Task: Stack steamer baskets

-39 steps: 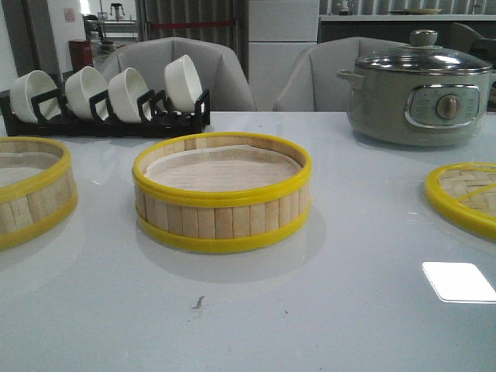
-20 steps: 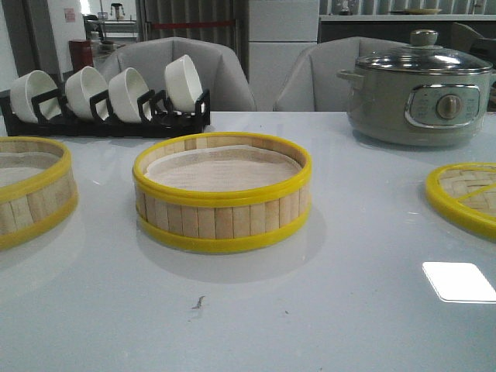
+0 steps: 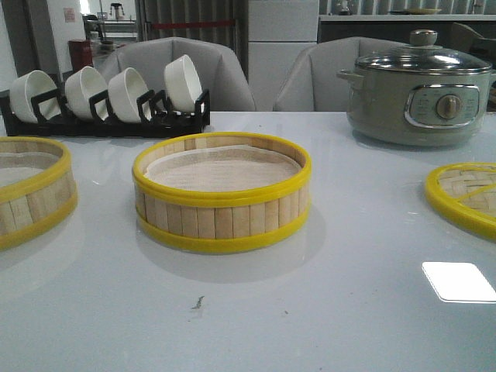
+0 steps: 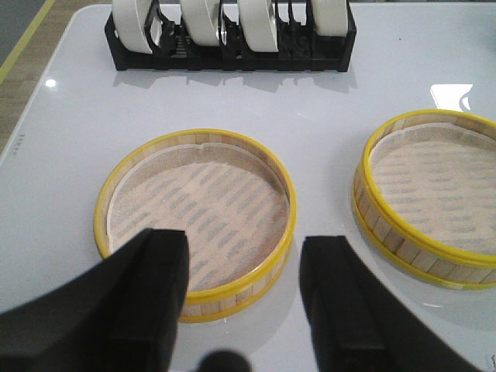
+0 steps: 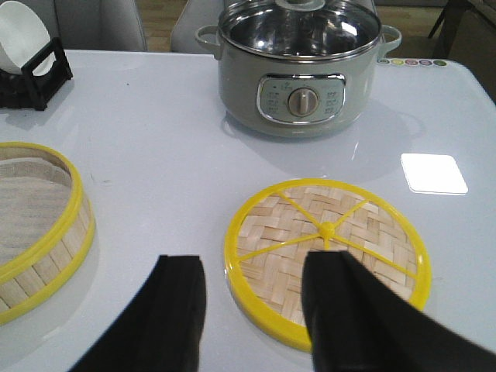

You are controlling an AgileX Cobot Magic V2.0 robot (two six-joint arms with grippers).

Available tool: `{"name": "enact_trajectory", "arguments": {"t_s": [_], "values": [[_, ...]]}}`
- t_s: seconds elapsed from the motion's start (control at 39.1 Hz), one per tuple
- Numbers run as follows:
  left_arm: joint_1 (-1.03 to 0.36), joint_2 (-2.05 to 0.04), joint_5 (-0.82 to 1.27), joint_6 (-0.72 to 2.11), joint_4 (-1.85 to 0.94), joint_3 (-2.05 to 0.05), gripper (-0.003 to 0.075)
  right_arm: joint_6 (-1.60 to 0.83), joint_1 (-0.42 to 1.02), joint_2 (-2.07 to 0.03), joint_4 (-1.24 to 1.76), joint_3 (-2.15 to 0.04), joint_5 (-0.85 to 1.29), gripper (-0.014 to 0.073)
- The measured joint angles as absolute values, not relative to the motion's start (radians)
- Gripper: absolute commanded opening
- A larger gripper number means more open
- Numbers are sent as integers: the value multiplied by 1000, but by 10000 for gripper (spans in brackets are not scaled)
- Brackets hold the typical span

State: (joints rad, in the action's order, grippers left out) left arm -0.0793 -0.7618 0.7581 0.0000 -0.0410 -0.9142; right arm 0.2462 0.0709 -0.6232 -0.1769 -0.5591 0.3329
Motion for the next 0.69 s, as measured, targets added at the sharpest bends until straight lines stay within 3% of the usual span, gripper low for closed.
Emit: {"name": "enact_trajectory", "arguments": {"t_s": [0.26,0.44,0.69], "values": [[-168,-948,754,0,-66,-914,442,246,71,-623,-177,-559,349,412],[-178,-1174,632,0,-70,-930,442,246,71,-623,-177,-559,380,412],[-178,-1498,593,5,-70,-1104,442,246,71,-623,-177,-559,408,412]]}}
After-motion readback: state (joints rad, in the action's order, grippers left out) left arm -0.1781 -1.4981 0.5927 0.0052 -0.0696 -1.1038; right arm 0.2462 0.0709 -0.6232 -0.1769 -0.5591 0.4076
